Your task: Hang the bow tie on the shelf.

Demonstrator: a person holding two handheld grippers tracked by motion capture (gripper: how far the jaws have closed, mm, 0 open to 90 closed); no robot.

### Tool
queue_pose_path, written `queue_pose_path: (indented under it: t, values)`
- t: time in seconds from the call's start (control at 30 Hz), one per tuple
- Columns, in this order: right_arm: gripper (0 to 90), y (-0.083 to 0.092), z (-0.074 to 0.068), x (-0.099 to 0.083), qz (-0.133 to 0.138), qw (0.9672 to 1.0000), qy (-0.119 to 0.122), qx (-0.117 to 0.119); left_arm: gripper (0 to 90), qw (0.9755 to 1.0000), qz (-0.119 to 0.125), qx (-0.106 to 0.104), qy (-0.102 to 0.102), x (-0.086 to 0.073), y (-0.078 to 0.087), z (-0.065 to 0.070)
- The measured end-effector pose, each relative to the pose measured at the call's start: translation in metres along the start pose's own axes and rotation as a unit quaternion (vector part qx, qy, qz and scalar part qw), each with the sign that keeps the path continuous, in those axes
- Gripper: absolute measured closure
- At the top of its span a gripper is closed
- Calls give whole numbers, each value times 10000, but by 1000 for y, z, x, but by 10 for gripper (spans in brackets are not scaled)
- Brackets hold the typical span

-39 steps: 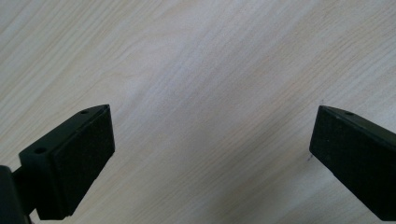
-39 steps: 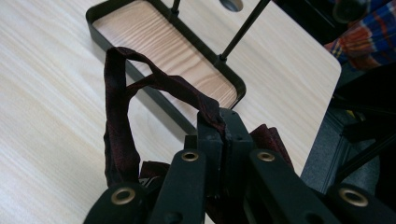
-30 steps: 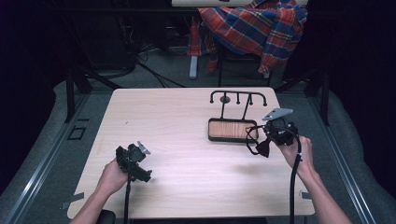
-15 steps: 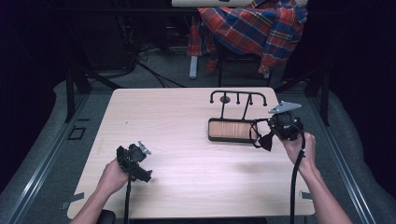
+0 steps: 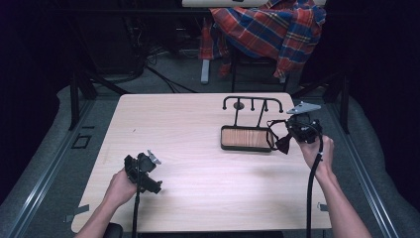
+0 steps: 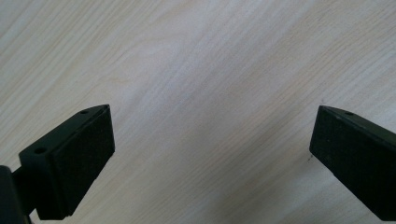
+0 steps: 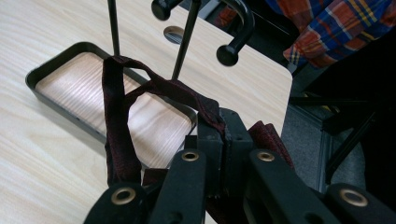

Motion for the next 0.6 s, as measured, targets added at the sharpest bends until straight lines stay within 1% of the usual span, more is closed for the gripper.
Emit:
queue_pose_path:
  t: [0.07, 0.1, 0.23, 0.27, 0.3, 0.33, 0.43, 0.5, 0.6]
  values:
    - [880, 0, 1, 2, 38, 10000, -13, -21, 3, 10000, -15, -12, 3, 0, 0, -1]
    - [881, 0, 1, 3, 62, 10000, -17, -53, 3, 10000, 3, 19, 2, -1, -1, -1]
    - [881, -1, 4, 9, 140, 9998, -102, -47, 3, 10000, -1, -22, -16, 0, 0, 0]
    - [881, 0, 5, 10, 125, 9999, -95, -51, 3, 10000, -6, -15, -12, 0, 0, 0]
    - [881, -1, 5, 11, 175, 9997, -131, -53, 3, 10000, -7, -17, -11, 0, 0, 0]
    - [881, -1, 6, 13, 147, 9998, -127, -56, 3, 10000, -8, -17, -8, 0, -1, 0]
    - [882, -4, 9, 15, 198, 9996, -186, -81, 3, 10000, -10, -26, -17, 0, -1, 0]
    - [882, -6, 11, 17, 184, 9995, -195, -148, 3, 10000, -19, -28, -23, 0, -1, 0]
    - [883, -8, 14, 19, 256, 9992, -249, -160, 2, 10000, -8, -14, -13, 0, -2, 0]
Point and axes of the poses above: each handheld gripper's, and its own axes: y roughly backward along the jaws, x roughly out of its top, z roughly to its right, the point moved 2 cm from there along -y, roughly forward along the jaws, and after that the axes turned 9 degrees about -y, right-handed, at the moved point
